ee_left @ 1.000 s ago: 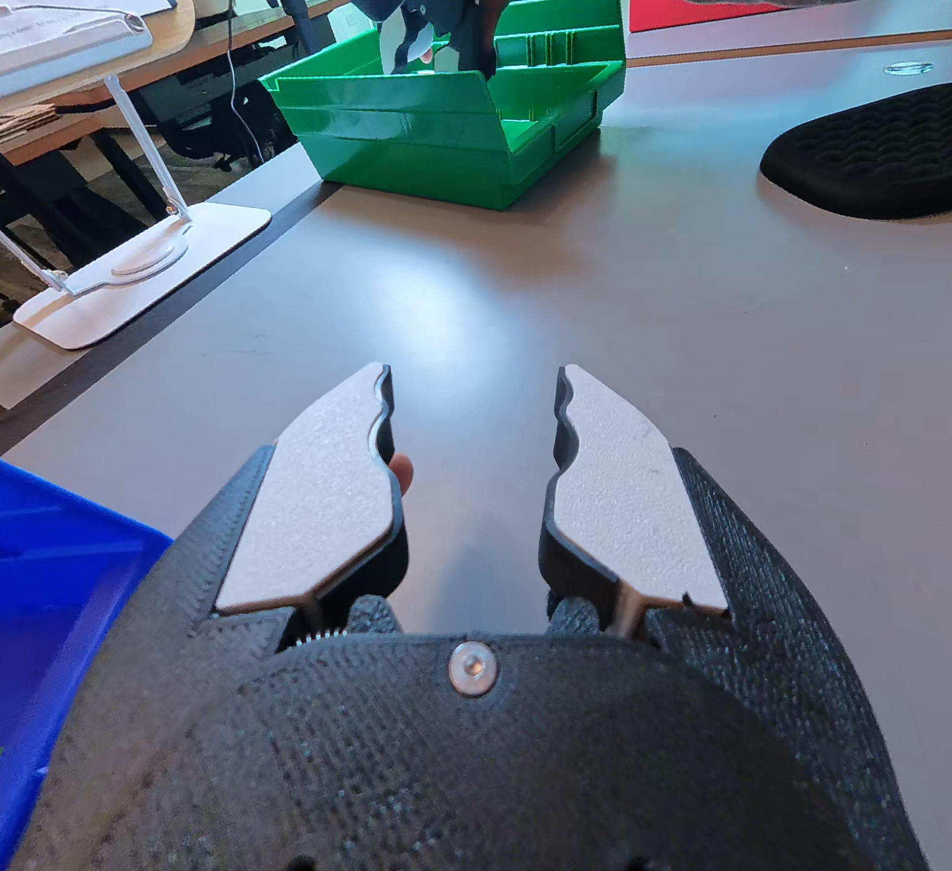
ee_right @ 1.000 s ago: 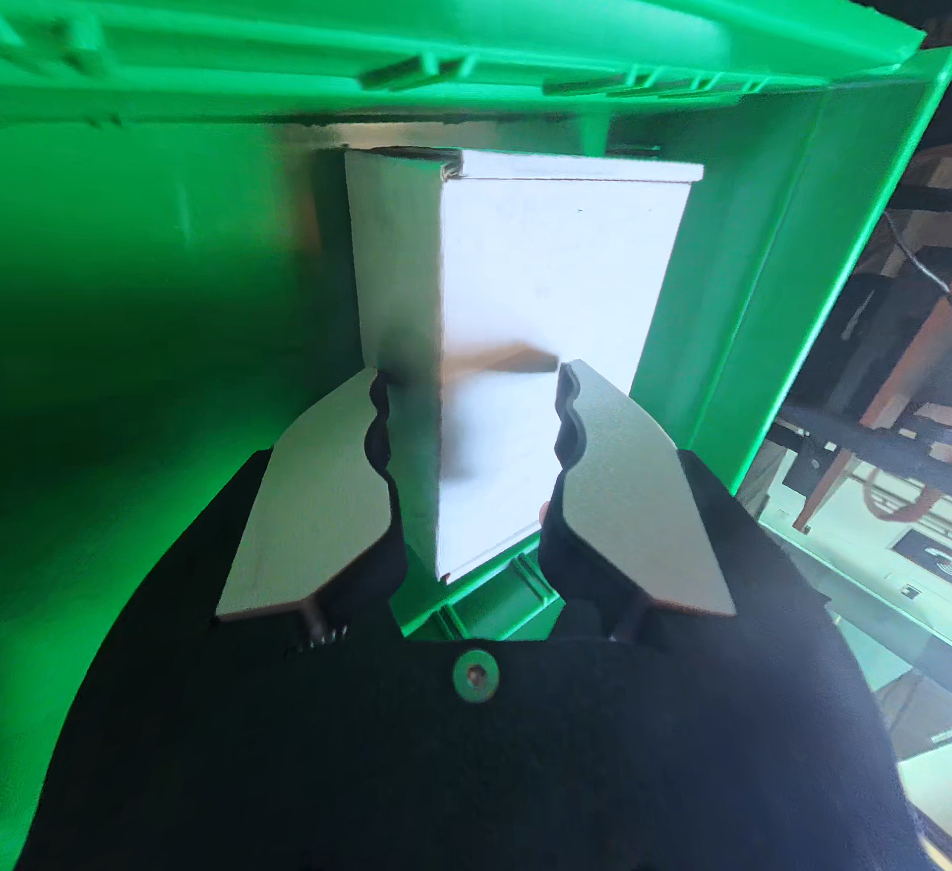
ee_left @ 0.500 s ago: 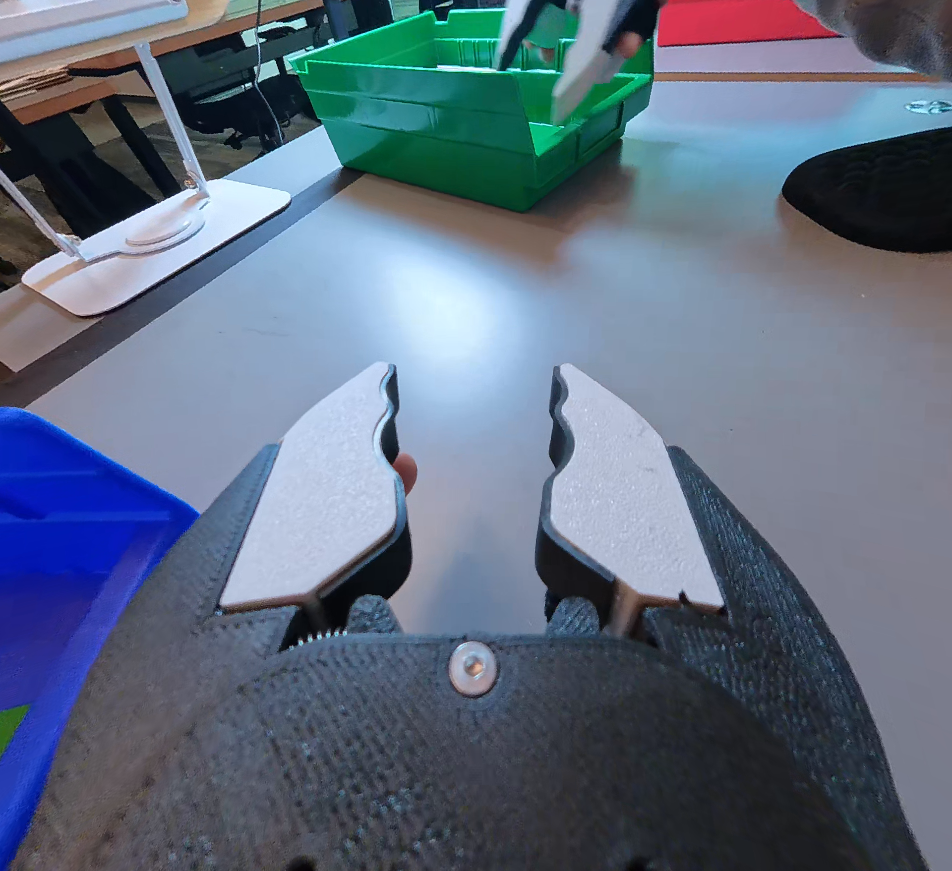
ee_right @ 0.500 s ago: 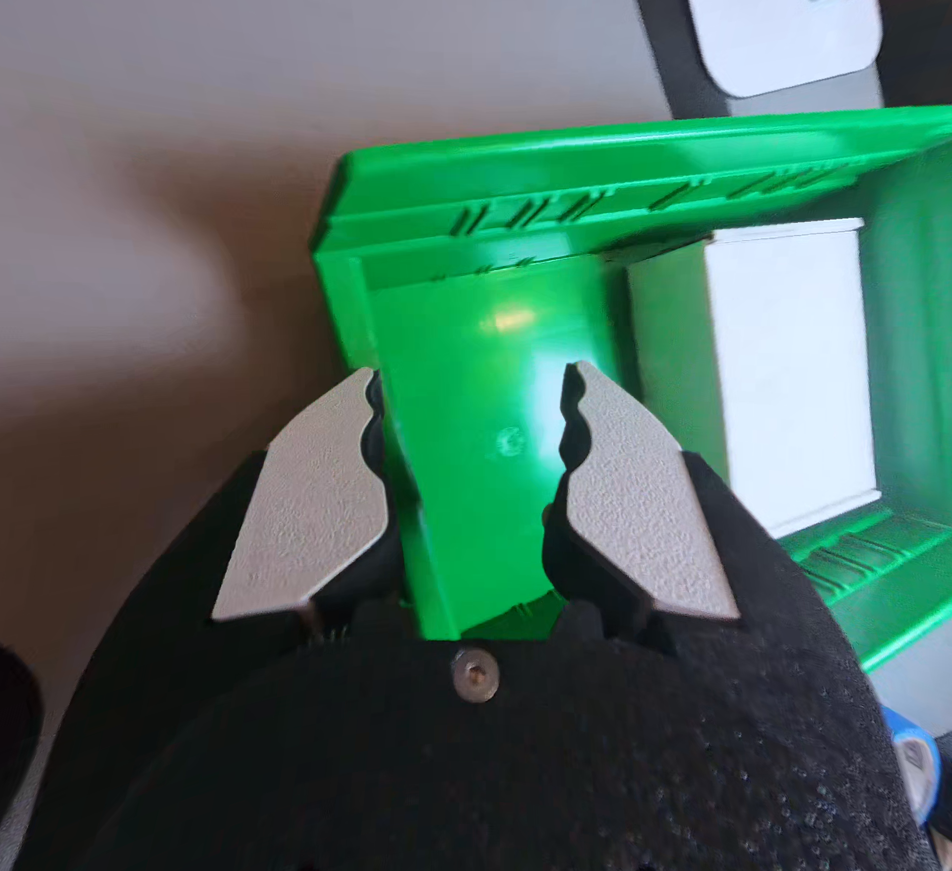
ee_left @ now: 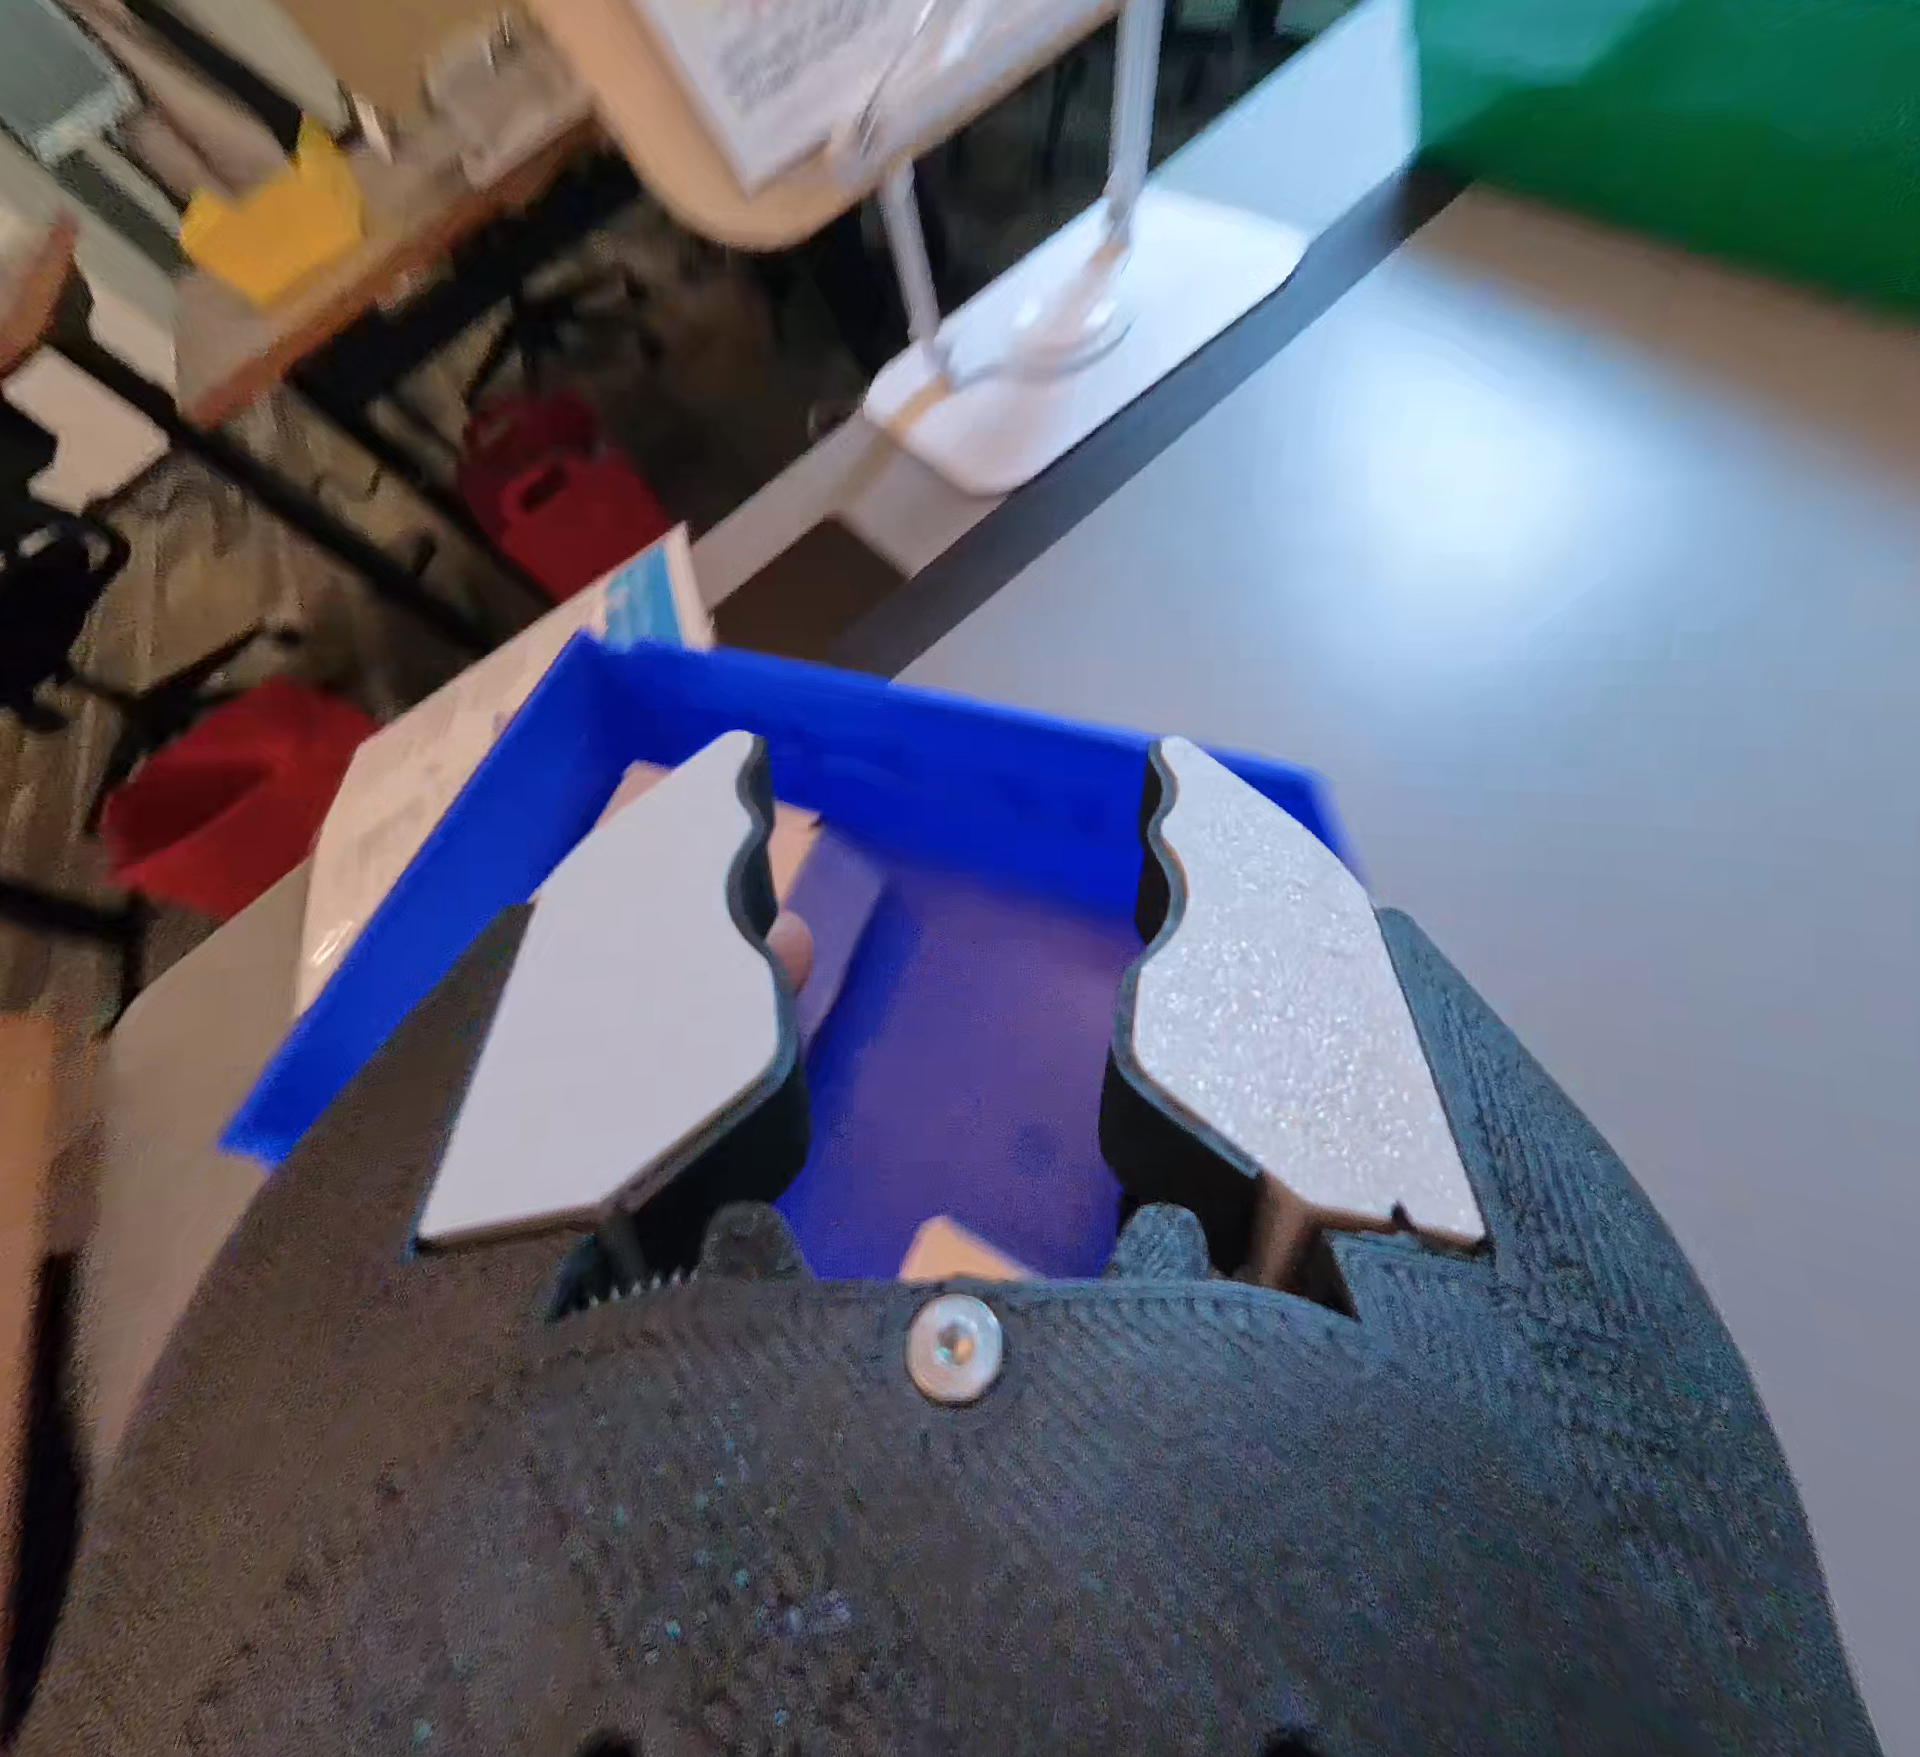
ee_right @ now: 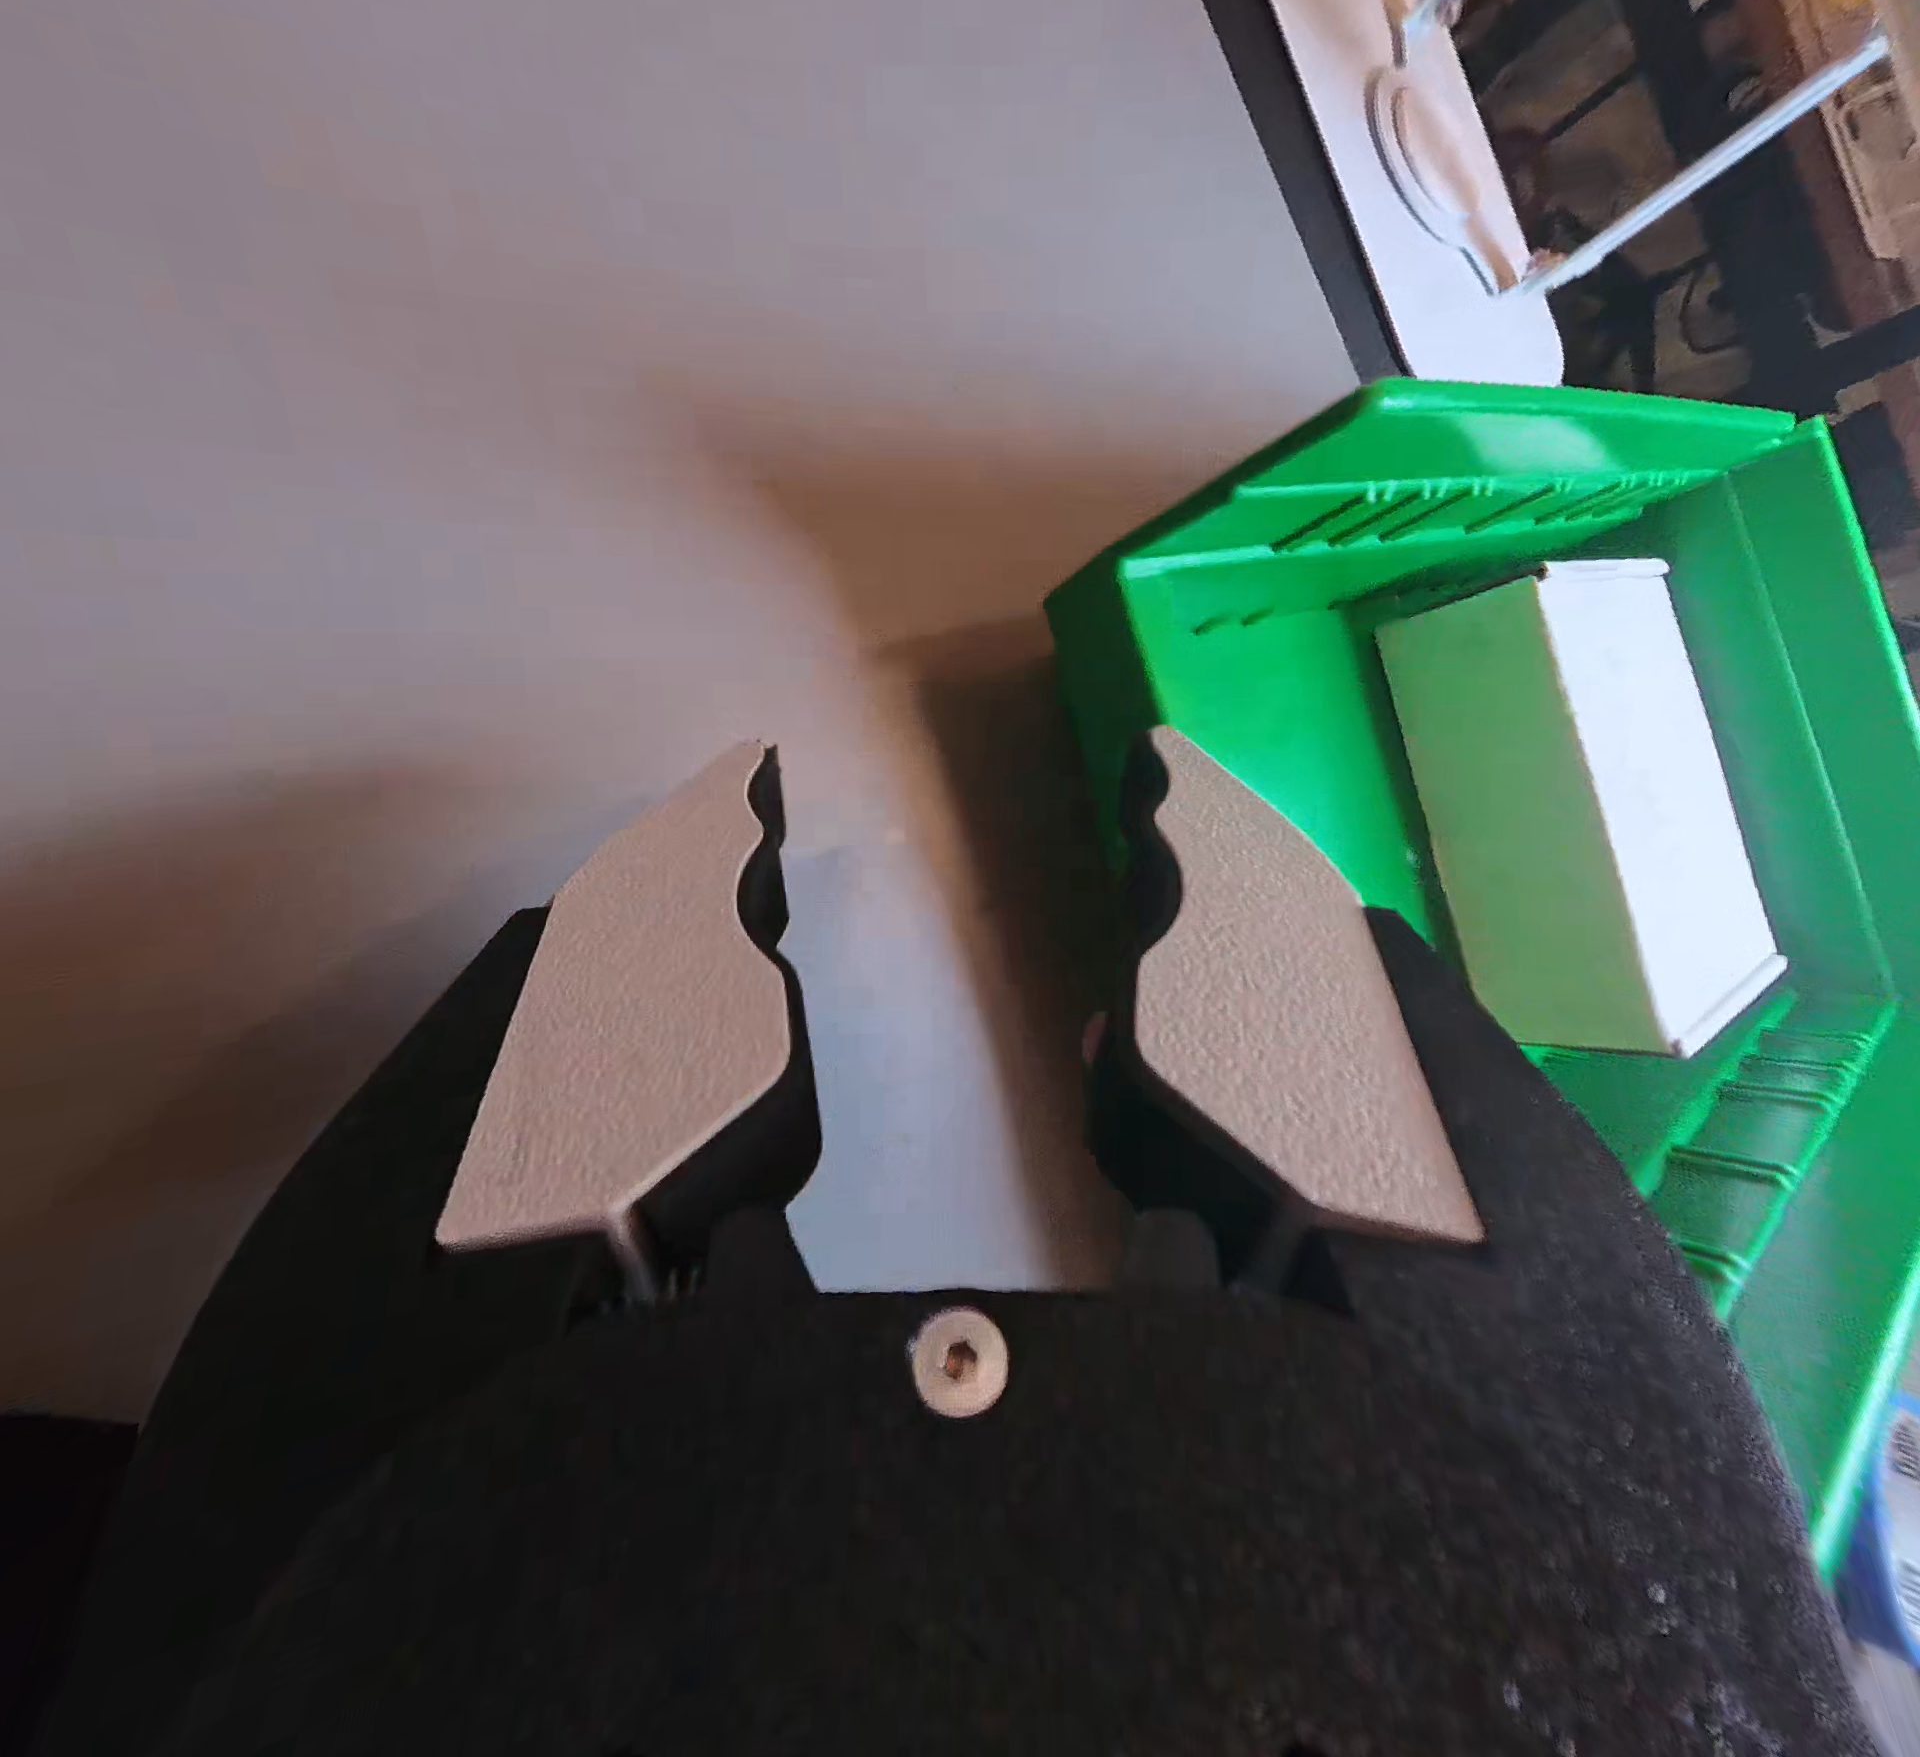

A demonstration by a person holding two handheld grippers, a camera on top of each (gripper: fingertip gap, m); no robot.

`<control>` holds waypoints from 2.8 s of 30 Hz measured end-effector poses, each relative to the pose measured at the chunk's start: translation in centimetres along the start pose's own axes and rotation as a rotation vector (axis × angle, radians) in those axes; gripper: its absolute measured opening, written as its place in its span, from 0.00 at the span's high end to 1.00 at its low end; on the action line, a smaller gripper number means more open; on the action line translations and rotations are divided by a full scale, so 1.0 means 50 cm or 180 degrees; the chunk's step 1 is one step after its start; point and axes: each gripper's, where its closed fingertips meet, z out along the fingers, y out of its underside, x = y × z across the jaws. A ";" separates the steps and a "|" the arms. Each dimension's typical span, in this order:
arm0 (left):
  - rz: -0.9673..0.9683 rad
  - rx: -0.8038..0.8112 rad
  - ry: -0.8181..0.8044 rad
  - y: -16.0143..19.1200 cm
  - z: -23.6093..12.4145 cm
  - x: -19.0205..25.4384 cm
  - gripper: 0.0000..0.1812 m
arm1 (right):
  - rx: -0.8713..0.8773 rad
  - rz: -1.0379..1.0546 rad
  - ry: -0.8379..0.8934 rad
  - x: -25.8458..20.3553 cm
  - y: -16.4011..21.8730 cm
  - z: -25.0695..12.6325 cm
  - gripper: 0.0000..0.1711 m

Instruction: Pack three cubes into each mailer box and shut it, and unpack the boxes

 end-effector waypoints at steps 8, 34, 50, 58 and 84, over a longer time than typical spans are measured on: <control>0.0659 -0.2345 0.0475 0.230 0.128 -0.186 0.47 | 0.0456 0.0138 -0.0199 -0.060 -0.029 -0.012 0.65; 0.1403 -0.3111 0.1087 0.294 0.138 -0.115 0.31 | 0.0640 0.0167 -0.0536 -0.088 -0.019 -0.025 0.65; 0.0939 -0.3054 0.1432 0.334 0.144 -0.111 0.23 | 0.0662 0.0312 -0.0519 -0.076 -0.012 -0.022 0.66; 0.1119 -0.2102 0.1176 0.091 0.042 -0.111 0.23 | 0.0809 0.0257 -0.0426 -0.070 -0.030 -0.035 0.66; 0.1556 -0.1795 0.4963 0.032 -0.082 0.692 0.25 | 0.1702 -0.1875 -0.0203 -0.296 -0.237 -0.085 0.60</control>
